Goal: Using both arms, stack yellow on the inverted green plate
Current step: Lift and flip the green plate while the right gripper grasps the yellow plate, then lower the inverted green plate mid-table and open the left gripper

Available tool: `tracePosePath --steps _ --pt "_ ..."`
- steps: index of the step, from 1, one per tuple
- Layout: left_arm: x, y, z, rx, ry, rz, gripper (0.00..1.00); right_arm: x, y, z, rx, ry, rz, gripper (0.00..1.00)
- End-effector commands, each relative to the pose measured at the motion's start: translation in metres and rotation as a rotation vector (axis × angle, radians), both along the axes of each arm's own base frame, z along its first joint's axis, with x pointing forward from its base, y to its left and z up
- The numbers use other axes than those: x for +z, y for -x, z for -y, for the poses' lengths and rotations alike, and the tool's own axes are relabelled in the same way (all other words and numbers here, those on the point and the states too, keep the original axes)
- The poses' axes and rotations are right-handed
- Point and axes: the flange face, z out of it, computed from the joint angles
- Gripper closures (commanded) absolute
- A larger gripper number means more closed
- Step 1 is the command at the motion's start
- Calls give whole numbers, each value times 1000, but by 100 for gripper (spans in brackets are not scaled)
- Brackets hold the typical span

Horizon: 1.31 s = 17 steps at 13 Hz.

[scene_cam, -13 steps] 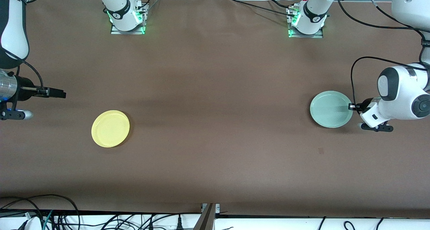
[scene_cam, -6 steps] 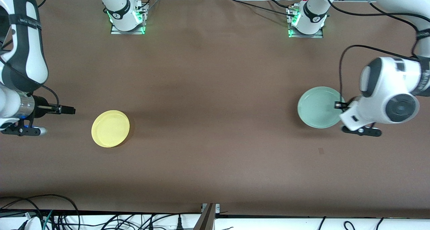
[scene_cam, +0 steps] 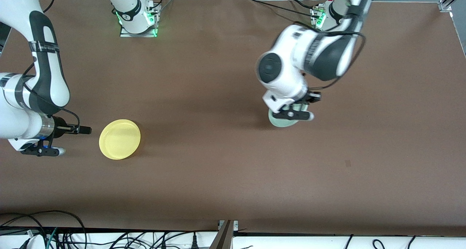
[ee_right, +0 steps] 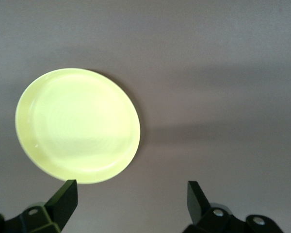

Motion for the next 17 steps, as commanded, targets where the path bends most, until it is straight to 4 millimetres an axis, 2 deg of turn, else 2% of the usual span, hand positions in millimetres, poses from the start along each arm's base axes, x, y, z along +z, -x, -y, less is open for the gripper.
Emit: tracePosePath --steps 1,3,7,9,11,14,17 --pt "-14 7 38 -117 -148 69 100 -27 3 0 -34 -42 25 0" --pt "-34 22 65 -197 -232 108 100 -43 3 0 -36 -40 45 0" --pt "-97 62 122 -332 -429 256 100 -86 12 1 -42 -28 107 0" --pt "-126 74 155 -384 -477 335 100 -97 15 6 -52 -30 112 0" --pt "-142 81 168 -455 -585 416 100 -102 17 13 -69 -97 114 0" --pt "-173 101 185 -551 -681 472 100 -121 25 48 -16 -231 136 0" --pt "-180 118 192 -557 -716 497 100 -128 27 54 14 -277 151 0"
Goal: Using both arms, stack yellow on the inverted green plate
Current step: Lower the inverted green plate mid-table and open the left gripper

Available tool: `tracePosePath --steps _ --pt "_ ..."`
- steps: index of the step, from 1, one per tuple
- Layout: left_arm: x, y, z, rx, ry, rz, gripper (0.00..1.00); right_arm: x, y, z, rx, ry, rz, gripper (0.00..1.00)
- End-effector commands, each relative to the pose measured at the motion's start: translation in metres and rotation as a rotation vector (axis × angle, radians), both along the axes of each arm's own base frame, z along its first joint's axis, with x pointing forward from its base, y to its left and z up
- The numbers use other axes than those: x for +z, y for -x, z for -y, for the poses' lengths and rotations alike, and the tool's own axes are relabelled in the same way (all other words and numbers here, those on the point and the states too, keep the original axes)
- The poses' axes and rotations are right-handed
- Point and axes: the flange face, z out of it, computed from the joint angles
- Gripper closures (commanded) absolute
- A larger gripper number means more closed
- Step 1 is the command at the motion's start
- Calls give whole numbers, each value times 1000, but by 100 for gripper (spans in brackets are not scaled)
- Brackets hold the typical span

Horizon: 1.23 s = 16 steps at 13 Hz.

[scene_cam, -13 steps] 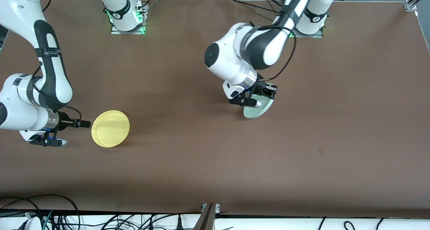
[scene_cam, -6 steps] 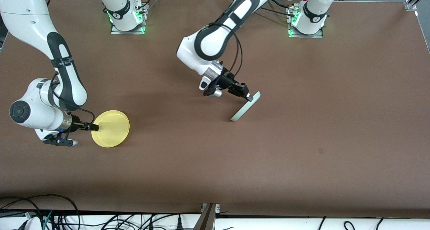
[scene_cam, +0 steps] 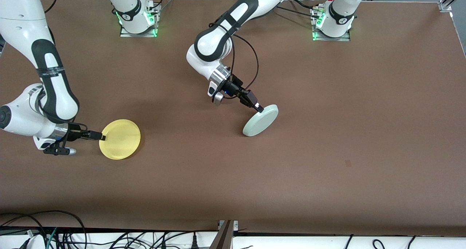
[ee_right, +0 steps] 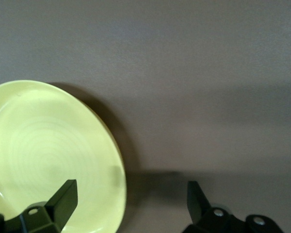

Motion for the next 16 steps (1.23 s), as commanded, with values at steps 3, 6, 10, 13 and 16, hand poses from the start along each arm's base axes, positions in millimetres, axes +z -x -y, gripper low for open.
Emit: tracePosePath --steps 3,6,10,13,16 --pt "-4 22 20 -40 -16 46 100 -5 -2 -7 23 -29 14 0" --pt "-4 54 36 -55 -38 51 100 -9 -1 -9 26 -31 10 0" --pt "-18 84 42 -74 -86 52 99 -7 -3 -12 24 -31 10 40" --pt "-37 96 43 -67 -59 81 0 -7 -4 -13 28 -32 12 77" --pt "-44 103 46 0 108 147 0 -6 -5 -19 37 -33 14 100"
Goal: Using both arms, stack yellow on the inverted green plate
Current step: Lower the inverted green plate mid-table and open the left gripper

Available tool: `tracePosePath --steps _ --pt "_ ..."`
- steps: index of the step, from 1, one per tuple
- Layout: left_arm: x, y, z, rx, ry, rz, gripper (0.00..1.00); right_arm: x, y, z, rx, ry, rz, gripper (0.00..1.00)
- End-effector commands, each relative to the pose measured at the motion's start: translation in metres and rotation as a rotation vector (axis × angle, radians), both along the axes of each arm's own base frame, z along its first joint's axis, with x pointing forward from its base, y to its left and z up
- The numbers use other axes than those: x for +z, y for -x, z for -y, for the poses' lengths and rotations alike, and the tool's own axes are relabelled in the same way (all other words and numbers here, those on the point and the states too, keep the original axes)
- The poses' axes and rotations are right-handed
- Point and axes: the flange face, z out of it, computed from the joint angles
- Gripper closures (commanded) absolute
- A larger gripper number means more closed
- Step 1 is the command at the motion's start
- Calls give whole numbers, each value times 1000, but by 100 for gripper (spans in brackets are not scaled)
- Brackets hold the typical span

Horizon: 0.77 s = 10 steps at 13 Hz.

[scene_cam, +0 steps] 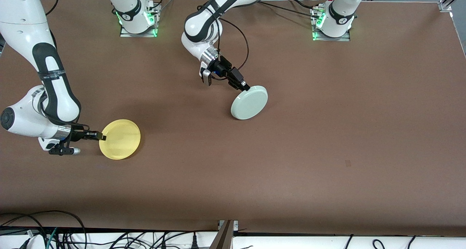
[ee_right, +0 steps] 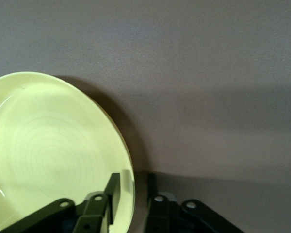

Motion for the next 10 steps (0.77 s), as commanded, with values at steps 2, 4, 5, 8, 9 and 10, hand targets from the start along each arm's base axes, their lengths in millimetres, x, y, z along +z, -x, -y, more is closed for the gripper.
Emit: tracePosePath --steps 2,4,5,8,9,10 --pt "-6 12 18 34 240 59 0 2 -3 -5 9 -16 17 100" --pt "-8 26 32 52 400 88 0 2 -3 -6 16 -16 18 100" --pt "-5 31 41 55 486 114 0 2 -3 -5 15 -16 18 100" --pt "16 42 72 40 638 84 0 9 -6 -5 14 -17 26 100" --pt "24 42 82 73 723 52 0 14 -8 -5 14 -18 31 100" --pt "34 40 92 111 826 32 0 20 -11 -6 17 -22 31 100"
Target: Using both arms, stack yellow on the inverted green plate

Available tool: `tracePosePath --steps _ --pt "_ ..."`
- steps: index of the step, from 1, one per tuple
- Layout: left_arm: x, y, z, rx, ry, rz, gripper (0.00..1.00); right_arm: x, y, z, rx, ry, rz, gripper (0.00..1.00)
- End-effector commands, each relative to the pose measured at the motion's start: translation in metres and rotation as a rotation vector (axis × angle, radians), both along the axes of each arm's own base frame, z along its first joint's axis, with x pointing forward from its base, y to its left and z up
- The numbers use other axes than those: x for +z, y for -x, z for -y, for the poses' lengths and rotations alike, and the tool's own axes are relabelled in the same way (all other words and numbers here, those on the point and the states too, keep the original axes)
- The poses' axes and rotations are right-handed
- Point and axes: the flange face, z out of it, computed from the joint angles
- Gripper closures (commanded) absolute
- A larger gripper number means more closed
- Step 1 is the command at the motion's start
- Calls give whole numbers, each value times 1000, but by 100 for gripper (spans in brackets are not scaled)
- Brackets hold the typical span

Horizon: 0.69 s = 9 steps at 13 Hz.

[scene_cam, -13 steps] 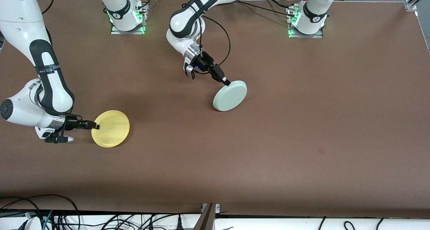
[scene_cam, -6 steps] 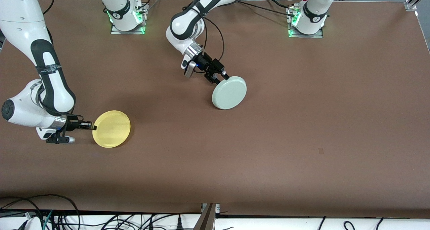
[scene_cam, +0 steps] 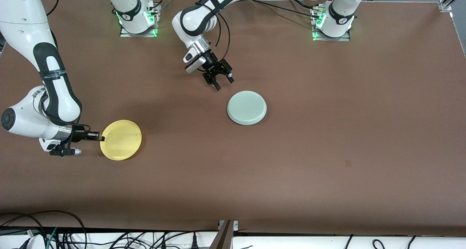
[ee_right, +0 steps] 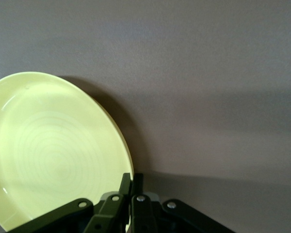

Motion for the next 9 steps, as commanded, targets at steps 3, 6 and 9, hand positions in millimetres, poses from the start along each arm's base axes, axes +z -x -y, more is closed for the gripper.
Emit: tracePosePath --steps 3,6,9 --pt "52 -55 18 129 420 -129 0 45 -22 -6 34 -60 -9 100" --pt "86 -125 -11 357 664 -310 0 78 -38 -19 84 -76 -11 100" --pt "153 -184 -52 452 805 -436 0 102 -44 -63 61 -75 -34 100"
